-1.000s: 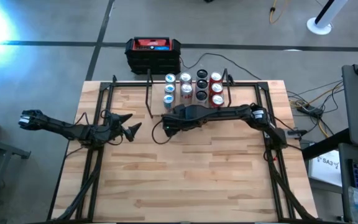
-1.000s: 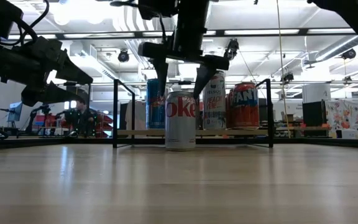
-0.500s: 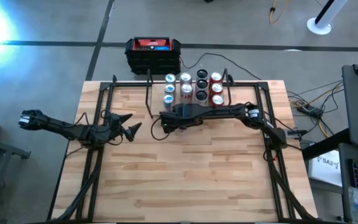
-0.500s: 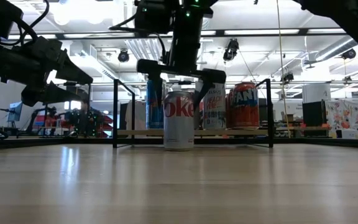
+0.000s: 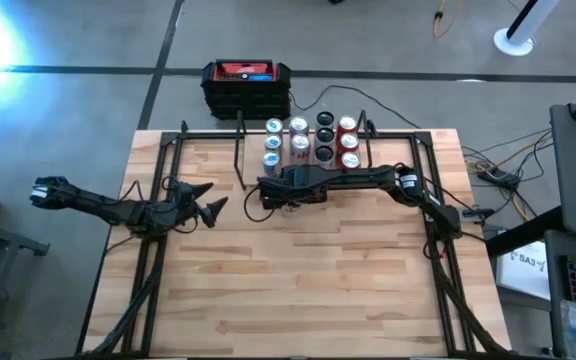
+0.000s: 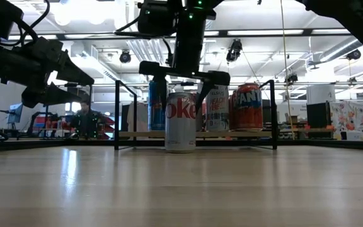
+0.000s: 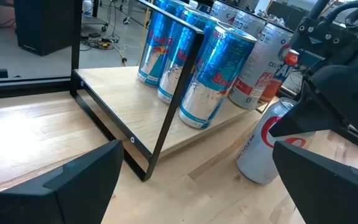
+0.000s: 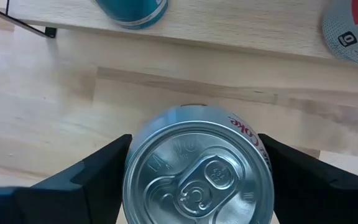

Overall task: Place canned beverage on shelf
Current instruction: Put the silver soda can on the shelf aligned with the other silver soda can

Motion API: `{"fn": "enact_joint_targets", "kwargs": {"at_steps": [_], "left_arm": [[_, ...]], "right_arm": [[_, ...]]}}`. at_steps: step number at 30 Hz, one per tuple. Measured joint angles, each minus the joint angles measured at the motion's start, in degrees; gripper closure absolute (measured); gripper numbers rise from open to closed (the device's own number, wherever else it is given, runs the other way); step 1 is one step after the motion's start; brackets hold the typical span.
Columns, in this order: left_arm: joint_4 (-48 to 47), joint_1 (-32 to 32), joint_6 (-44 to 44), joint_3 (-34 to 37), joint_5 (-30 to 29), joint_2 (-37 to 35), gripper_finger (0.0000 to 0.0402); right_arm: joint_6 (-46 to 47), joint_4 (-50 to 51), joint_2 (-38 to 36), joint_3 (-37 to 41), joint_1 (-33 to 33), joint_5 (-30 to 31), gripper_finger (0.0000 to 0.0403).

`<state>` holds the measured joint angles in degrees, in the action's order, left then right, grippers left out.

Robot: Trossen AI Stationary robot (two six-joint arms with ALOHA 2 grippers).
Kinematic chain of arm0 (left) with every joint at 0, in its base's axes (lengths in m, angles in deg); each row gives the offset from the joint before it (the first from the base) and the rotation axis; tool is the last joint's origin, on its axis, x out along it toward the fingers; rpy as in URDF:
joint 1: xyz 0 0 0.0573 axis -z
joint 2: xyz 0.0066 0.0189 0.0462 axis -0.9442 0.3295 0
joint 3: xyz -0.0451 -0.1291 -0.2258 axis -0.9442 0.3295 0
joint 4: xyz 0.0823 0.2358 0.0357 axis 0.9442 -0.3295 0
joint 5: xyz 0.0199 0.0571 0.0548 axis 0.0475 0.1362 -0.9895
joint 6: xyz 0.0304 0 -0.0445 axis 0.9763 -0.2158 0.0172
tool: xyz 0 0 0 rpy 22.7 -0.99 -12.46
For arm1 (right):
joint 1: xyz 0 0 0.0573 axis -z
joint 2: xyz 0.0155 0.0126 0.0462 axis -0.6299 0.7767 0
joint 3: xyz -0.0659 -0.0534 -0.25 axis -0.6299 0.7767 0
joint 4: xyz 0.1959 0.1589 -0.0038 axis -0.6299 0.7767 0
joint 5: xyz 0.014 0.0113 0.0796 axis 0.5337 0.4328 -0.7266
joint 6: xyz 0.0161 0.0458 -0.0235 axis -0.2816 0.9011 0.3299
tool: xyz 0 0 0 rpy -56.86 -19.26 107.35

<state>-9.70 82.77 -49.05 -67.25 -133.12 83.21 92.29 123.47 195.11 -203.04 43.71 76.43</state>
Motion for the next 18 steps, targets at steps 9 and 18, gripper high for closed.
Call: {"fn": "enact_joint_targets", "kwargs": {"at_steps": [9,18], "left_arm": [[0.0,0.0,0.0,0.0,0.0,0.0,0.0003],[0.0,0.0,0.0,0.0,0.0,0.0,0.0003]], "right_arm": [[-0.2,0.2,0.0,-1.1,0.0,-0.5,0.0109],[-0.2,2.1,0.1,-3.3,0.6,-0.3,0.0109]]}}
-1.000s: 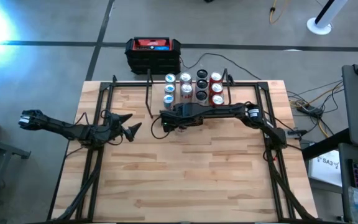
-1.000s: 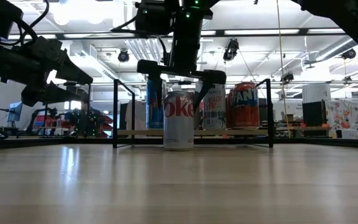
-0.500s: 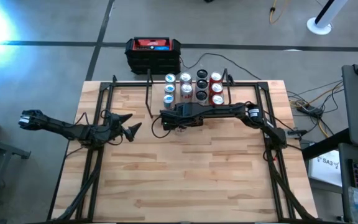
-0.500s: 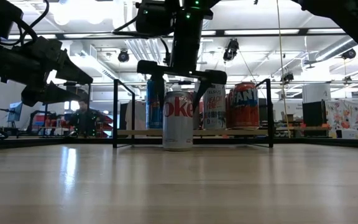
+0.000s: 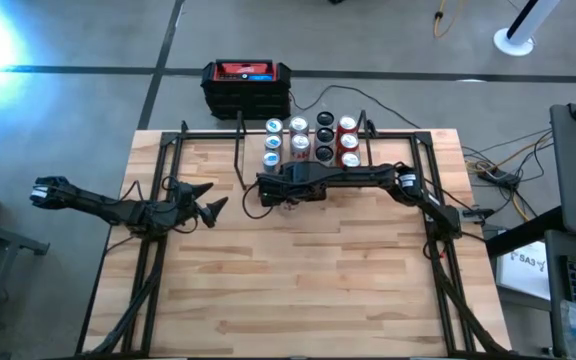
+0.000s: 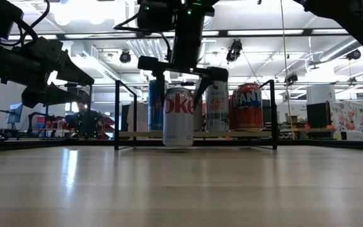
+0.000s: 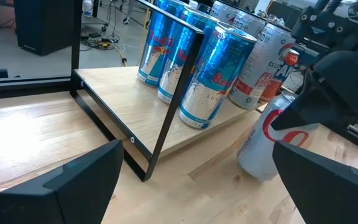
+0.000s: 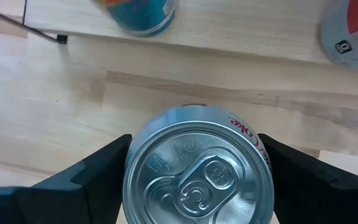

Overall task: Place canned beverage on shelf
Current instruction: Put the silver soda can on the shelf aligned with the other silver soda can

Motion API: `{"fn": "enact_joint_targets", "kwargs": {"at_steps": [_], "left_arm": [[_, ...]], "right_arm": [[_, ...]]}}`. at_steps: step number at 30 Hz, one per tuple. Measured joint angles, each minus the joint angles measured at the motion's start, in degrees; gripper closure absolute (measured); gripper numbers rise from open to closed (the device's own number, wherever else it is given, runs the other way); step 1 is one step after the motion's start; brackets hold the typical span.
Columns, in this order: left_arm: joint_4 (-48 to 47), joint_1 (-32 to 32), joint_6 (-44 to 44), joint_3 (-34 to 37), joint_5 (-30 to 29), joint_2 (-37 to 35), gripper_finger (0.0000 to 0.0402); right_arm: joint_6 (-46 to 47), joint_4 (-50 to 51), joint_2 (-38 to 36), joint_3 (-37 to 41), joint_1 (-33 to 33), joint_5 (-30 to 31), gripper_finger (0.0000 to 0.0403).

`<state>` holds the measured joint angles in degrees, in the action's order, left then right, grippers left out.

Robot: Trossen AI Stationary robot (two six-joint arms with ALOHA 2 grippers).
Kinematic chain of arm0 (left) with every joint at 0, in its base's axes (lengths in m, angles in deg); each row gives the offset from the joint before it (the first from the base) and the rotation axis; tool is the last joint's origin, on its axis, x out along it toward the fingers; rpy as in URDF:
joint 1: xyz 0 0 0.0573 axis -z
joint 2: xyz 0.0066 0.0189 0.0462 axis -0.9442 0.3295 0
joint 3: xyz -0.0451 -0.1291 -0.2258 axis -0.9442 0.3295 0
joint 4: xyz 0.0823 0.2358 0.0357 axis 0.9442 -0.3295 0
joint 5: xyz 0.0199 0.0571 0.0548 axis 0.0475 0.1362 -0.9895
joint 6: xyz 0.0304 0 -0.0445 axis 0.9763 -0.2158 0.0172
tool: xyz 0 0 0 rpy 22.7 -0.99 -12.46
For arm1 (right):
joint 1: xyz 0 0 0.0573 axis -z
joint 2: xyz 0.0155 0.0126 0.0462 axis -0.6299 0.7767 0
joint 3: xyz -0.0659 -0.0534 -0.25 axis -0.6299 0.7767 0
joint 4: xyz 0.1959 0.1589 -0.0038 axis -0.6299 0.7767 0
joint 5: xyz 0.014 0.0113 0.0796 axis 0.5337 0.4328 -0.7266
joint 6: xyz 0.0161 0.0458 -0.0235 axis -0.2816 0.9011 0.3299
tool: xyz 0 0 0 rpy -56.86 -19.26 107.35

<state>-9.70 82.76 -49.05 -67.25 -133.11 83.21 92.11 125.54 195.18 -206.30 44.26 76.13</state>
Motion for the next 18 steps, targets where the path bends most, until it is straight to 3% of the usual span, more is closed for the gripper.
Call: {"fn": "enact_joint_targets", "kwargs": {"at_steps": [18], "left_arm": [[0.0,0.0,0.0,0.0,0.0,0.0,0.0003]], "right_arm": [[-0.6,8.3,-0.1,-8.6,2.5,1.0,0.0109]]}}
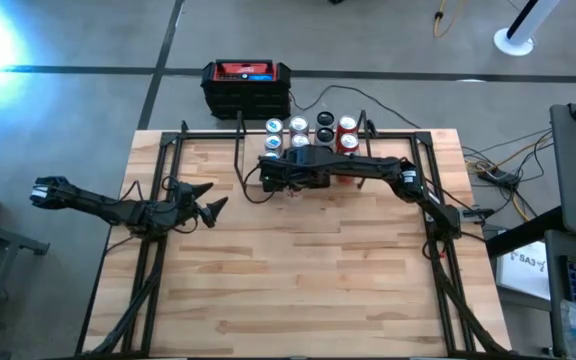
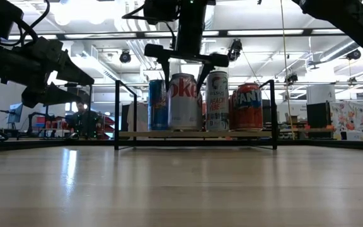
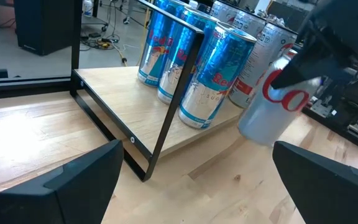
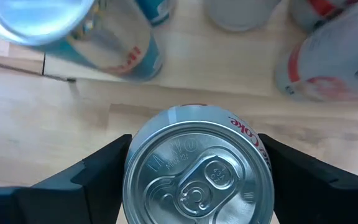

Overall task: Place canned beverage on shelf
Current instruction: Put the silver soda can on the shelf aligned with the other silver soda can

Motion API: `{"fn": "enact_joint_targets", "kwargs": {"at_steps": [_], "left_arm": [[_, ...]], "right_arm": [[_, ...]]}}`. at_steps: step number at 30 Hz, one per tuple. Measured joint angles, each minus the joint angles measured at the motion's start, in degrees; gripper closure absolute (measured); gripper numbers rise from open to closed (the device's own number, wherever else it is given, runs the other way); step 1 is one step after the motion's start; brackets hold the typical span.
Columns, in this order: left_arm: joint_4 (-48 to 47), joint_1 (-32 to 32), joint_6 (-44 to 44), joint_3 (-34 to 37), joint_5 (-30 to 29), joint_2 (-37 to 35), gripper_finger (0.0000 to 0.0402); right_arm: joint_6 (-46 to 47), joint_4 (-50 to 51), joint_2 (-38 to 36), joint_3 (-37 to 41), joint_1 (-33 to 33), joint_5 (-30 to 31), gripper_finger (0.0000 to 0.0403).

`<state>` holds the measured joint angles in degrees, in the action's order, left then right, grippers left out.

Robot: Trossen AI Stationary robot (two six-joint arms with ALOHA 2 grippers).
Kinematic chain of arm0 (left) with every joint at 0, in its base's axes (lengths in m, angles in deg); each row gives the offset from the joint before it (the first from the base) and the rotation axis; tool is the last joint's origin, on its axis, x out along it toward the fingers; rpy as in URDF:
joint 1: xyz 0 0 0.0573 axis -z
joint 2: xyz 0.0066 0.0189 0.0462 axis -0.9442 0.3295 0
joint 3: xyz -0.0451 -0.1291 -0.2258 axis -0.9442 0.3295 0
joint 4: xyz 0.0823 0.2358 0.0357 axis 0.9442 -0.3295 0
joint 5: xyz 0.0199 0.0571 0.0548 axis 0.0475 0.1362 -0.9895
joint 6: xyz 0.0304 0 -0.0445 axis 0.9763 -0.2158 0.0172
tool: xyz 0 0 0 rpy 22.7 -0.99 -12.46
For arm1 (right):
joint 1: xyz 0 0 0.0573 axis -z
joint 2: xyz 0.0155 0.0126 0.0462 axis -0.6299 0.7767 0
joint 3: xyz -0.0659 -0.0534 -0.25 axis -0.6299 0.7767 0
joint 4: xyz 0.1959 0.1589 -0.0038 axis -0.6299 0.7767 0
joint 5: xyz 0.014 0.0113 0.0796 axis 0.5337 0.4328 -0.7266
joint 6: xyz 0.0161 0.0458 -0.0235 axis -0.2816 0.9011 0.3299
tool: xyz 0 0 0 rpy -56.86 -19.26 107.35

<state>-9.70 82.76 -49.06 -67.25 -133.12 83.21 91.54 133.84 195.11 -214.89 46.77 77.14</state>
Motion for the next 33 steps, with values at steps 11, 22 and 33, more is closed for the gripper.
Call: {"fn": "enact_joint_targets", "kwargs": {"at_steps": [11,22,33], "left_arm": [[0.0,0.0,0.0,0.0,0.0,0.0,0.0003],[0.0,0.0,0.0,0.0,0.0,0.0,0.0003],[0.0,0.0,0.0,0.0,0.0,0.0,0.0003]], "right_arm": [[-0.1,1.9,0.0,-1.1,1.9,2.0,0.0109],[-0.9,1.5,-0.1,-1.1,3.4,3.1,0.0109],[-1.1,-0.1,-0.1,-0.7,3.6,6.8,0.0109]]}}
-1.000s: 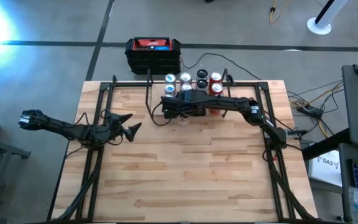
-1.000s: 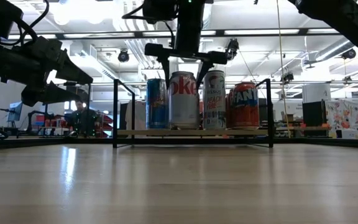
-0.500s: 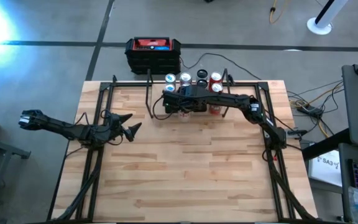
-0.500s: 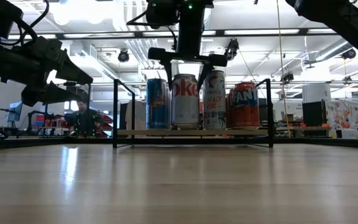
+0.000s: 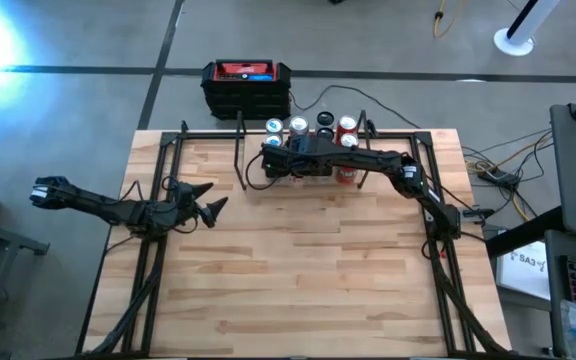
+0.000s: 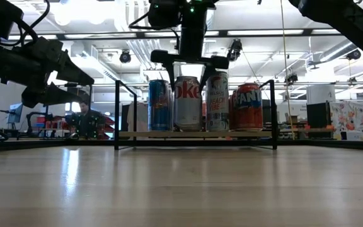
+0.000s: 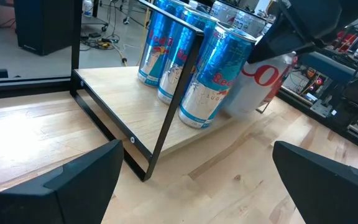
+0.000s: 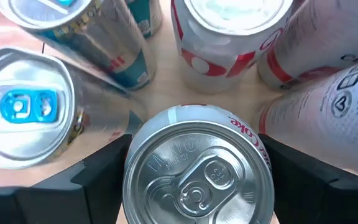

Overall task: Place canned beverage on shelf
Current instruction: Put the silver soda can on the shelf aligned with the other silver soda can

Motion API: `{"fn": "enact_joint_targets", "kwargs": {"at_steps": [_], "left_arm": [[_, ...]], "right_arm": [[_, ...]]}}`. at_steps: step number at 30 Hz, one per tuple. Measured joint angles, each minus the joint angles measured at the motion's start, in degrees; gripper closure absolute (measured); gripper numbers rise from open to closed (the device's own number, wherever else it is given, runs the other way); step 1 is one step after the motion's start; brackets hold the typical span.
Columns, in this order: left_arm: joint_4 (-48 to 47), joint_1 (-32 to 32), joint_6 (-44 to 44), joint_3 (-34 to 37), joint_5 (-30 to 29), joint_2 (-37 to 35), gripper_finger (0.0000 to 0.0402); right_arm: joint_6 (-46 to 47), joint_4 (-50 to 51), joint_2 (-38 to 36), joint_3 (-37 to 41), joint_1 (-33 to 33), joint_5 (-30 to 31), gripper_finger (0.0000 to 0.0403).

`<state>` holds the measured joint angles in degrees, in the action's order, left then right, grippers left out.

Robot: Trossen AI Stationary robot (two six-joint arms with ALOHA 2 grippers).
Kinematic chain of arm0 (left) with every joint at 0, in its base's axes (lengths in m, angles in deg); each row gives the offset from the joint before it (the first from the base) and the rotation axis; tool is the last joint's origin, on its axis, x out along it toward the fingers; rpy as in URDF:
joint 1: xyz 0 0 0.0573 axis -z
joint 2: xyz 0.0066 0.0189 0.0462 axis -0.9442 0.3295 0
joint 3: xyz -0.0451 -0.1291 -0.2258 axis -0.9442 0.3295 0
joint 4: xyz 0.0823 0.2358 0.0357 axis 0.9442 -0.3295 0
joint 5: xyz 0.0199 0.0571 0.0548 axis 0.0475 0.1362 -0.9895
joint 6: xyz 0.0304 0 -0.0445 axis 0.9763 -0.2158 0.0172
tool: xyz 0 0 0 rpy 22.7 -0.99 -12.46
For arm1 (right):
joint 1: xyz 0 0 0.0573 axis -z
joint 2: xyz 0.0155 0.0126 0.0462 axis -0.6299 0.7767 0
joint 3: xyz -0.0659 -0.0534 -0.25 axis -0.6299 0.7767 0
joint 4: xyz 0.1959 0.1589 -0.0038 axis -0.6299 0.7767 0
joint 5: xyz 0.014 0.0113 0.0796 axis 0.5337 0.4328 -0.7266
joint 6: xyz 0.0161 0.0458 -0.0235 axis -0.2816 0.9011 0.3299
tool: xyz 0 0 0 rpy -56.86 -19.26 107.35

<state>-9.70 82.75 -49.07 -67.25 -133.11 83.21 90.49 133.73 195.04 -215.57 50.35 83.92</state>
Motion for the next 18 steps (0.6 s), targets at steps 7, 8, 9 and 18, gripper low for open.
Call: {"fn": "enact_joint_targets", "kwargs": {"at_steps": [7,8,9,18], "left_arm": [[0.0,0.0,0.0,0.0,0.0,0.0,0.0003],[0.0,0.0,0.0,0.0,0.0,0.0,0.0003],[0.0,0.0,0.0,0.0,0.0,0.0,0.0003],[0.0,0.0,0.0,0.0,0.0,0.0,0.0003]], "right_arm": [[0.2,-1.9,0.1,2.4,0.0,1.5,0.0105],[0.2,-2.2,0.1,2.8,0.0,1.4,0.0105],[0.2,-2.5,0.1,3.1,0.0,1.5,0.0104],[0.2,-3.3,0.1,3.3,0.2,2.3,0.0102]]}}
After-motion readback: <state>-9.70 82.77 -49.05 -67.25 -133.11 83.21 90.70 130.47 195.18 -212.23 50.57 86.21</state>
